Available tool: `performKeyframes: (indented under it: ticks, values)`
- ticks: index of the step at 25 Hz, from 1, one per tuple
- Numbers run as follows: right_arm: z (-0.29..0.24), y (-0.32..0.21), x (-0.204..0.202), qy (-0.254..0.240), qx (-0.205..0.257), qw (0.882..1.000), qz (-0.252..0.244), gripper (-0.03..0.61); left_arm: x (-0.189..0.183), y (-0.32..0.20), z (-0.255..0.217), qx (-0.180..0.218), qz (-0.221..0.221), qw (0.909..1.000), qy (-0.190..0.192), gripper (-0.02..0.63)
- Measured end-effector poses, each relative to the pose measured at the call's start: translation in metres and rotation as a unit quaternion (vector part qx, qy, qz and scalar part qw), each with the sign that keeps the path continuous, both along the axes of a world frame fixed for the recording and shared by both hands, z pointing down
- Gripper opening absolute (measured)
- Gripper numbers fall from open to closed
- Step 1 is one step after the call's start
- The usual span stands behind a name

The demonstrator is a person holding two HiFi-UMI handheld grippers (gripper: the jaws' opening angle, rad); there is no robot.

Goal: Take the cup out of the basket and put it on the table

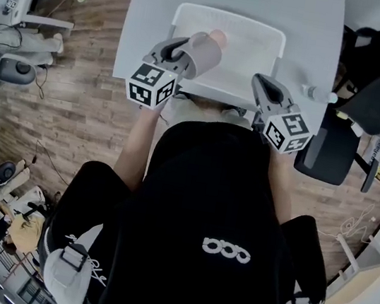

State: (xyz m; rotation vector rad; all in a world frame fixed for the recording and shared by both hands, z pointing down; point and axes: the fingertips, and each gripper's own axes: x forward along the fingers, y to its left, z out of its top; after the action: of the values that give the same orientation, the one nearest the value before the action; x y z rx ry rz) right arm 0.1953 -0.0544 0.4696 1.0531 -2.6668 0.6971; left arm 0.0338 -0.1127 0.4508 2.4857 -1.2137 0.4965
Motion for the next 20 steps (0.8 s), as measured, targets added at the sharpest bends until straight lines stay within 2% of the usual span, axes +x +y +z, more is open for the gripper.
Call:
performKeyframes:
  ticks: [5, 9, 20]
  values:
    - [-0.01, -0.017, -0.059, 0.003, 0.007, 0.999, 0.037, 0.023, -0.055, -0.013, -0.009, 0.005, 0.034, 0.9993, 0.011, 0.043]
    - [-0.012, -0.022, -0.114, 0.009, 0.008, 0.999, 0.043, 0.023, -0.1, -0.022, -0.01, 0.007, 0.053, 0.9985, 0.011, 0.043]
    - [0.004, -0.04, -0.233, 0.001, 0.009, 0.998, 0.057, 0.023, -0.223, -0.038, 0.014, -0.004, 0.055, 0.9984, 0.011, 0.041]
